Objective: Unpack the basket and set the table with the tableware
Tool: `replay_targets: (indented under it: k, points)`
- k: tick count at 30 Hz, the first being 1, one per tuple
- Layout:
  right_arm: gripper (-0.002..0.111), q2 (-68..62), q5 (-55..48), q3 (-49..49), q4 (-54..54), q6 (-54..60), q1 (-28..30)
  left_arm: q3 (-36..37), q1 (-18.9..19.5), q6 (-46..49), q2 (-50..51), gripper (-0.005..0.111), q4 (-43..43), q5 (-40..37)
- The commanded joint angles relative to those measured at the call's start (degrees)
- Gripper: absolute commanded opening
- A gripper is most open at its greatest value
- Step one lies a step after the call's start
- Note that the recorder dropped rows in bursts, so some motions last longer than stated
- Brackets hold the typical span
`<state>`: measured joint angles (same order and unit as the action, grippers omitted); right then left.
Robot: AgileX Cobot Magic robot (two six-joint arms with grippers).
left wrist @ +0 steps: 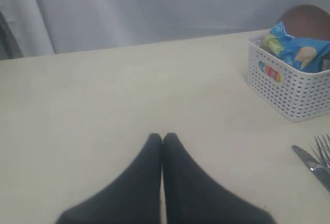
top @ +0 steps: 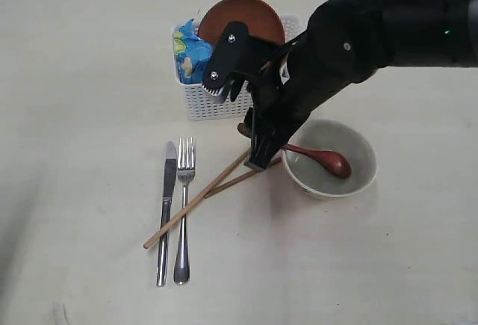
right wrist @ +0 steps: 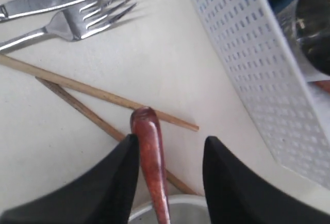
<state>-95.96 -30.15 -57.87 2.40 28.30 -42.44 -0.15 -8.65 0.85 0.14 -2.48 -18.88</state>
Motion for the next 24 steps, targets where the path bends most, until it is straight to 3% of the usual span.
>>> replay_targets:
  k: [1,5,8,12,18,24]
  points:
    - [0.040,5.4,0.0,-0.1,0.2,-0.3,0.1,0.1,0.1,-0.2,-0.1,0.000,-0.1,0.6]
    - [0.040,8.7,-1.6,-0.3,-4.2,-0.4,-1.9,0.1,0.1,-0.2,-0.1,0.000,-0.1,0.6]
    - [0.040,8.2,-8.4,-3.1,-9.8,-0.3,-3.6,0.1,0.1,-0.2,-0.1,0.000,-0.1,0.6]
    - [0.040,6.1,-15.4,-7.2,-10.2,7.9,-8.5,0.1,0.1,-0.2,-0.1,0.000,-0.1,0.6]
    - [0.040,2.1,-15.2,-7.7,-10.2,14.1,-18.1,0.1,0.1,-0.2,-0.1,0.000,-0.1,0.6]
    - [0.040,-4.9,-11.1,-7.7,-9.7,14.1,-22.5,0.1,0.1,-0.2,-0.1,0.000,-0.1,0.6]
